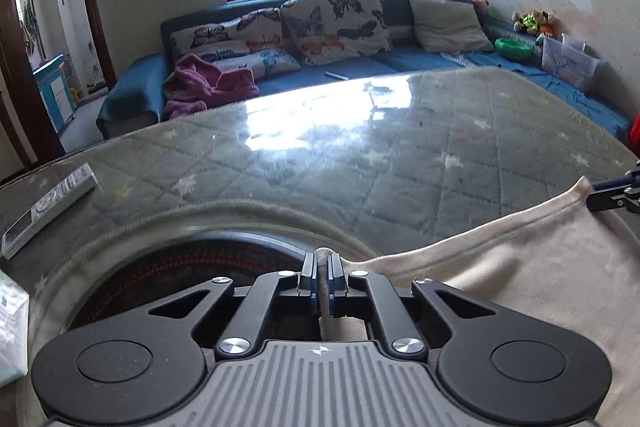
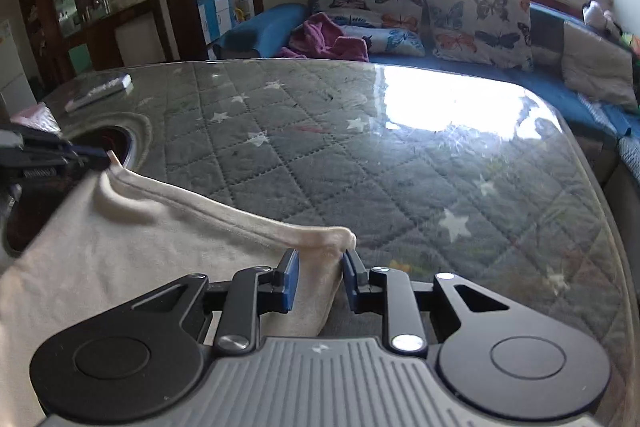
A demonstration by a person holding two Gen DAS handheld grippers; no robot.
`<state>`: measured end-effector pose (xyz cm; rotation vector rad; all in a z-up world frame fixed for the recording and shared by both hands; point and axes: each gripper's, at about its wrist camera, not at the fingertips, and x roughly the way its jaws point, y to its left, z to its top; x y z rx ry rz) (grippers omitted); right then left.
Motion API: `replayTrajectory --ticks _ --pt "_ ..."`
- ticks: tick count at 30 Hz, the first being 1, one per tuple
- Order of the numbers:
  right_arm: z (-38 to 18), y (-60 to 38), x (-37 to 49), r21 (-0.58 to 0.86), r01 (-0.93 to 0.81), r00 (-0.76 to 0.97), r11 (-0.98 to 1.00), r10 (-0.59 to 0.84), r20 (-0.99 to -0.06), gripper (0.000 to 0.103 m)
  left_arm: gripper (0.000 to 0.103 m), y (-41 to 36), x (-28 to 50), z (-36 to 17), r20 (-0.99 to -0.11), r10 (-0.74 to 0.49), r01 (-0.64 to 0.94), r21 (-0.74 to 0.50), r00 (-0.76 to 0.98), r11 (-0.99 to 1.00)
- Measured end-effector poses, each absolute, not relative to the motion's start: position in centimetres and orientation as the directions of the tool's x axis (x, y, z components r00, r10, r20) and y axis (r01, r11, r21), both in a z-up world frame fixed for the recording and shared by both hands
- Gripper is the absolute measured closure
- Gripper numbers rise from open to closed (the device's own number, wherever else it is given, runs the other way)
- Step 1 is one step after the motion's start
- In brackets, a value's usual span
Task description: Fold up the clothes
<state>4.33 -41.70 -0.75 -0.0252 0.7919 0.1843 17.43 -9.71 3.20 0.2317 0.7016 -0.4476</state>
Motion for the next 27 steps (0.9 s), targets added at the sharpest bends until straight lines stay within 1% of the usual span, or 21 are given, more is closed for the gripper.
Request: replayTrajectory --ticks 1,3,8,10,11,13,14,16,18,19,21,24,27 --pt "-0.8 -41.5 4.7 0.027 -0.172 0.691 0.985 0.14 -0.709 0.097 0.098 -9.9 17.7 3.1 -0.663 -0.311 0.467 0.066 0.681 0.882" --pt "-0.9 -41.3 5.5 -0.004 -0.167 0.703 0.986 0.116 -0.702 0.098 0.097 -10.0 18.5 2.7 -0.656 -0.299 0.46 0.084 0.693 0.884" --pt "-1.4 -41.3 7.4 -0.047 -0.138 0.726 0.989 0.068 -0.684 0.098 0.095 -9.7 20.1 1.9 -0.643 -0.282 0.418 0.065 0.712 0.906" --pt "-1.5 -41.4 7.7 -0.045 -0.121 0.736 0.992 0.06 -0.675 0.098 0.097 -9.5 20.2 2.2 -0.627 -0.276 0.401 0.063 0.728 0.914" --pt "-1.4 -41.6 7.6 -0.038 -0.109 0.744 0.993 0.056 -0.666 0.098 0.097 -9.4 20.1 2.5 -0.609 -0.26 0.378 0.072 0.749 0.923" --pt "-1.2 -41.7 7.2 -0.047 -0.095 0.768 0.994 0.044 -0.639 0.098 0.097 -9.1 19.7 3.1 -0.575 -0.27 0.378 0.075 0.772 0.923" --pt "-1.2 -41.7 7.1 -0.052 -0.092 0.775 0.994 0.039 -0.631 0.098 0.097 -9.1 19.8 3.2 -0.578 -0.268 0.38 0.08 0.771 0.921" --pt "-1.5 -41.8 7.4 -0.044 -0.094 0.761 0.995 0.043 -0.647 0.096 0.097 -9.2 19.8 3.4 -0.581 -0.295 0.408 0.07 0.758 0.91" --pt "-1.6 -41.8 7.6 -0.048 -0.099 0.754 0.994 0.043 -0.655 0.09 0.095 -9.7 19.5 3.5 -0.592 -0.368 0.481 0.038 0.717 0.876" --pt "-1.5 -41.8 7.6 -0.05 -0.102 0.756 0.994 0.045 -0.654 0.09 0.094 -9.9 19.3 3.6 -0.596 -0.404 0.517 0.022 0.694 0.856" --pt "-1.2 -41.8 7.4 -0.049 -0.105 0.76 0.993 0.048 -0.648 0.086 0.09 -10.9 18.7 3.5 -0.601 -0.437 0.574 0.043 0.669 0.818" --pt "-0.7 -41.4 7.0 -0.057 -0.122 0.764 0.991 0.057 -0.642 0.085 0.09 -12.7 18.1 2.6 -0.617 -0.433 0.627 0.127 0.657 0.769" --pt "-0.5 -40.9 6.6 -0.056 -0.151 0.762 0.987 0.08 -0.643 0.084 0.091 -14.0 18.3 1.5 -0.613 -0.387 0.623 0.227 0.688 0.748"
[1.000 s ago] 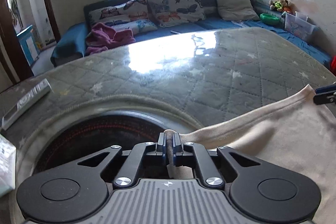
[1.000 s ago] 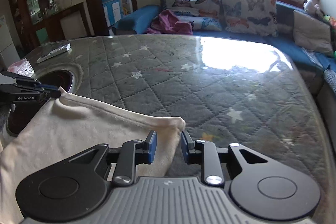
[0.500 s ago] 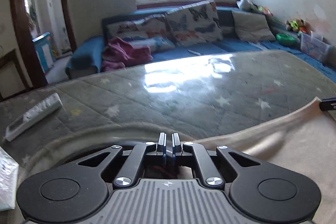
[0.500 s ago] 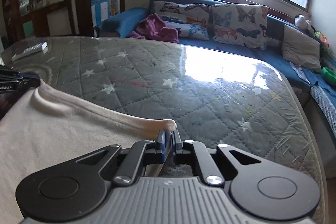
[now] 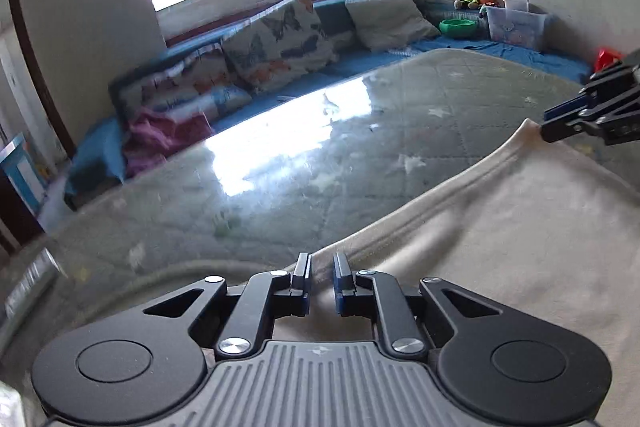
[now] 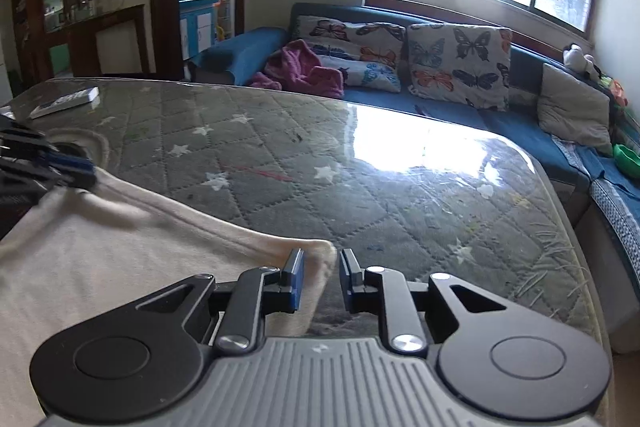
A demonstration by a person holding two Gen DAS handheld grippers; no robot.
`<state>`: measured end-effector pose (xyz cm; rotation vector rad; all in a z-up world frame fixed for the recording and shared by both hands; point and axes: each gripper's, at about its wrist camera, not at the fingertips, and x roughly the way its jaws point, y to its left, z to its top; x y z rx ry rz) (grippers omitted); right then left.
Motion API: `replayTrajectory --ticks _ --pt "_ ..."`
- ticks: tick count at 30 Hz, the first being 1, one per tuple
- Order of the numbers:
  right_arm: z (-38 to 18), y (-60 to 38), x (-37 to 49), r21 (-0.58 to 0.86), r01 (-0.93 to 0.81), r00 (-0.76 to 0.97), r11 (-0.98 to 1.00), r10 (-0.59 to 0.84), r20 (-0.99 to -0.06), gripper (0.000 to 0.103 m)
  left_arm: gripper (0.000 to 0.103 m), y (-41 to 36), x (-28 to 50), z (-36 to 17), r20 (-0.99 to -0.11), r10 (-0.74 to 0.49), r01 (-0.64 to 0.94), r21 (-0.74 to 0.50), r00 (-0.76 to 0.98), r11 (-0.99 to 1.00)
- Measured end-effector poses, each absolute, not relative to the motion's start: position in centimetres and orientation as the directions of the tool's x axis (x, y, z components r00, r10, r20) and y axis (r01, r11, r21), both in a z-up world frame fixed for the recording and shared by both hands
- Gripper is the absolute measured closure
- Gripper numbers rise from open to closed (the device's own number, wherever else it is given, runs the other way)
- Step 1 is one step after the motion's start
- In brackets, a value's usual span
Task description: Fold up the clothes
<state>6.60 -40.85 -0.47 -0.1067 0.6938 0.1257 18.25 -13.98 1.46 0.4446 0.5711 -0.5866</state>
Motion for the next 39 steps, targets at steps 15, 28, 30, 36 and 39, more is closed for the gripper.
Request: replayTrajectory --ticks 15,28,30,36,39 --pt "0.5 -39.1 0.4 -0.104 -0.267 0.742 0.958 0.136 -0.657 0.068 0.073 -13.7 15.1 4.6 -0.622 -0.385 0.533 0.062 0.682 0.844" --pt "-0.6 -48.3 -13.0 -0.156 0.168 0.709 0.973 -0.23 -0.667 0.06 0.057 -17.1 -1.5 2.4 -0.614 -0.578 0.752 0.037 0.537 0.659" --pt "-1.2 -50.0 -14.6 -0.146 0.233 0.69 0.961 -0.27 -0.672 0.06 0.055 -17.0 -2.3 2.0 -0.615 -0.571 0.74 0.032 0.544 0.671" --pt "-2.1 -53.2 -16.8 -0.023 0.307 0.696 0.951 -0.241 -0.676 0.062 0.053 -16.9 -3.9 1.6 -0.611 -0.55 0.713 0.035 0.57 0.701" --pt "-2.1 -53.4 -17.0 0.006 0.304 0.709 0.953 -0.222 -0.67 0.088 0.053 -16.9 -4.3 1.6 -0.615 -0.541 0.7 0.026 0.574 0.714"
